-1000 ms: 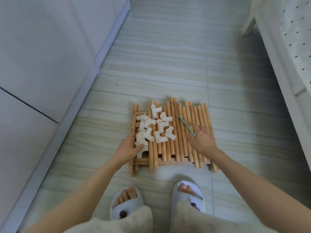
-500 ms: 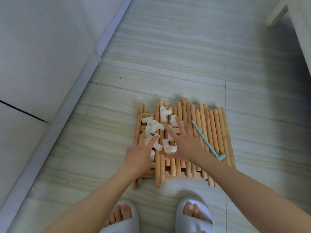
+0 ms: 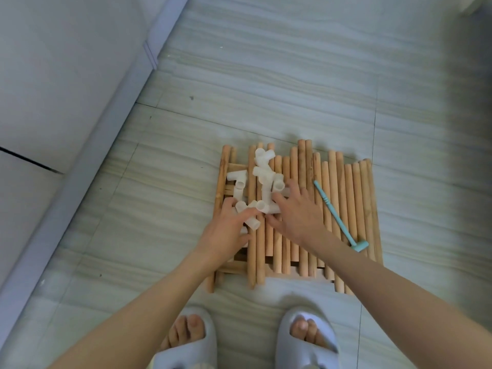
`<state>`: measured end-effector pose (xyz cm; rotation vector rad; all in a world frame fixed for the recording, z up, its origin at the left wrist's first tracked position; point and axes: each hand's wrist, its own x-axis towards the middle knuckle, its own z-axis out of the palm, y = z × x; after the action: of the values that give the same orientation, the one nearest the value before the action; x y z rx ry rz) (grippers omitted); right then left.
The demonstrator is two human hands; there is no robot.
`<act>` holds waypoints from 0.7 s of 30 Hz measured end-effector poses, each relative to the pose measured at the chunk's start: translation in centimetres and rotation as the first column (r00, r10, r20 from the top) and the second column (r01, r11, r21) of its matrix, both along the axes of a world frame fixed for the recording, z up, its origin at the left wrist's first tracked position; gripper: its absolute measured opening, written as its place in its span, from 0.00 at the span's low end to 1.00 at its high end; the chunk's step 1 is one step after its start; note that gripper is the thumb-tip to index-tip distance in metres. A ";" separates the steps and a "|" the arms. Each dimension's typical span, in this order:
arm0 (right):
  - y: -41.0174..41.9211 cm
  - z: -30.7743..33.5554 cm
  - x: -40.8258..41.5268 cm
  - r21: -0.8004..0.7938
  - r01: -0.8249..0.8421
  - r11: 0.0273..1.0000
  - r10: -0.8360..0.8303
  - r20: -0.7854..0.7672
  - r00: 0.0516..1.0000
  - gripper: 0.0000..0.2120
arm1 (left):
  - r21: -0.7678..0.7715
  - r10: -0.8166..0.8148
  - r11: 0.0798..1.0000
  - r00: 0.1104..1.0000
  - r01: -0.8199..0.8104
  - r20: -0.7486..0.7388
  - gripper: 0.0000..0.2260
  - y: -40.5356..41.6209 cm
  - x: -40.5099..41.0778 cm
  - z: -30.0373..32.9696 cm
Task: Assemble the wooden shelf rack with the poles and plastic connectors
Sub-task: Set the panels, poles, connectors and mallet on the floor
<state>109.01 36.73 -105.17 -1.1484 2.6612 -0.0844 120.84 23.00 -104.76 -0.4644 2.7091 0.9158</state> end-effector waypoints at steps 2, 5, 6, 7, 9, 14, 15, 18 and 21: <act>-0.2 0.1 -0.1 -0.017 0.003 1.000 -0.002 0.055 0.999 0.18 | -0.009 0.030 0.999 0.999 -0.031 -0.035 0.20 0.1 0.2 0.0; -0.2 0.5 0.1 -0.079 0.001 0.997 0.011 0.147 0.989 0.14 | 0.009 0.075 0.997 0.994 -0.074 -0.085 0.17 0.1 0.4 -0.2; -0.1 0.6 0.4 -0.092 -0.001 0.996 0.016 0.166 0.986 0.14 | 0.025 0.093 0.996 0.991 -0.091 -0.094 0.18 0.1 0.5 -0.2; 0.0 0.8 0.7 -0.105 0.002 0.994 0.018 0.182 0.983 0.14 | 0.050 0.118 0.992 0.988 -0.113 -0.101 0.19 0.0 0.6 -0.3; 0.0 1.3 1.1 -0.134 0.010 0.991 0.020 0.221 0.975 0.15 | 0.128 0.181 0.978 0.975 -0.165 -0.126 0.19 -0.2 0.8 -0.1; -3.2 4.1 1.7 -0.262 -0.013 0.965 0.096 0.307 0.947 0.11 | 0.353 0.424 0.868 0.891 -0.348 -0.162 0.19 -1.8 1.6 2.1; -4.5 4.7 1.8 -0.287 0.011 0.958 0.097 0.361 0.928 0.10 | 0.387 0.476 0.838 0.863 -0.386 -0.170 0.20 -2.5 1.9 2.6; -9.3 6.2 2.3 -0.239 0.124 0.963 0.048 0.606 0.794 0.10 | 0.438 0.630 0.733 0.763 -0.520 -0.148 0.18 -5.6 3.0 3.4; -14.7 6.1 3.0 -0.103 0.124 0.987 -0.006 0.745 0.667 0.06 | 0.677 0.821 0.342 0.558 -0.652 0.121 0.16 -8.8 4.6 2.8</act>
<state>112.04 22.03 -99.09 -0.7969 1.9583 -0.6338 125.40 14.19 -101.96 -1.5793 1.9649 2.1961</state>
